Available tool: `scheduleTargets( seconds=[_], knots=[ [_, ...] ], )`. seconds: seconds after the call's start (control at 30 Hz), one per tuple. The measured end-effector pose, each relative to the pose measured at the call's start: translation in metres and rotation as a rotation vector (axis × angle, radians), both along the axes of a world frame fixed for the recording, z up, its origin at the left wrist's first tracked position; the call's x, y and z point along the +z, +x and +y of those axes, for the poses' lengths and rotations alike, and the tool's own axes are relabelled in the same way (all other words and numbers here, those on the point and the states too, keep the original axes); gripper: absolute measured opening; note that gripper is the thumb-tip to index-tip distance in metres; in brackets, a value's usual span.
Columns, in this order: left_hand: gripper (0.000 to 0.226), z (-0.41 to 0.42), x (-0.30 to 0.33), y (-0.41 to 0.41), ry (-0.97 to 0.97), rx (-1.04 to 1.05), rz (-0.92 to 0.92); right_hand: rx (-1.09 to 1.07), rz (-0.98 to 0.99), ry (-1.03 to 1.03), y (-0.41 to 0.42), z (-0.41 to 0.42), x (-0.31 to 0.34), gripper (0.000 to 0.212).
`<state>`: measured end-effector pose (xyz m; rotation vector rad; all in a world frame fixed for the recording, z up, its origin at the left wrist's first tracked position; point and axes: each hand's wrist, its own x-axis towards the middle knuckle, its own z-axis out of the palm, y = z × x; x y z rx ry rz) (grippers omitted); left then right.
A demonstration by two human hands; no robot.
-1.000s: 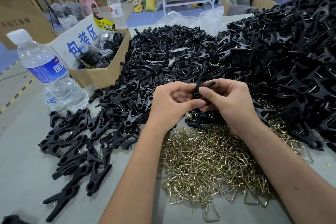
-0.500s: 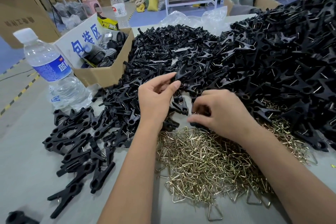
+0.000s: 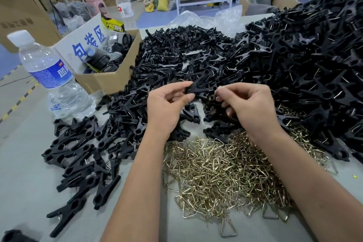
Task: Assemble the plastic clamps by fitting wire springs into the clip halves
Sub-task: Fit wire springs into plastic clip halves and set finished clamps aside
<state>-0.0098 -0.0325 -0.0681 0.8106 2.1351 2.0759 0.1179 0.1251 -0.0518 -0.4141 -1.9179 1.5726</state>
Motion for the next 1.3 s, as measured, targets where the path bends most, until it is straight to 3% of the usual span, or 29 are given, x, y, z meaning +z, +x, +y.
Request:
scheduleTargets(
  seconds=[0.07, 0.17, 0.63, 0.73, 0.93, 1.13, 1.3],
  knots=[
    [0.037, 0.003, 0.002, 0.006, -0.022, -0.071, 0.009, -0.045, 0.054, -0.251, -0.001, -0.001, 0.000, 0.013],
    [0.039, 0.007, 0.003, 0.012, -0.035, -0.144, 0.012, -0.070, 0.056, -0.351, -0.002, -0.006, -0.002, 0.016],
    [0.032, 0.008, 0.003, 0.018, -0.114, -0.164, 0.105, -0.122, -0.046, -0.272, -0.003, -0.010, -0.005, 0.021],
    [0.034, 0.007, 0.004, 0.016, -0.098, -0.162, 0.089, -0.008, -0.082, -0.221, -0.002, -0.008, -0.001, 0.023],
    [0.034, 0.001, 0.008, 0.011, -0.020, -0.205, 0.007, 0.234, -0.084, -0.445, 0.003, -0.002, 0.009, 0.022],
    [0.035, 0.004, 0.010, 0.018, -0.040, -0.210, 0.028, 0.060, -0.095, -0.472, -0.003, -0.006, 0.003, 0.021],
    [0.034, 0.001, 0.011, 0.016, -0.097, -0.214, 0.077, -0.012, -0.102, -0.264, -0.003, -0.009, -0.004, 0.022]
  ],
)
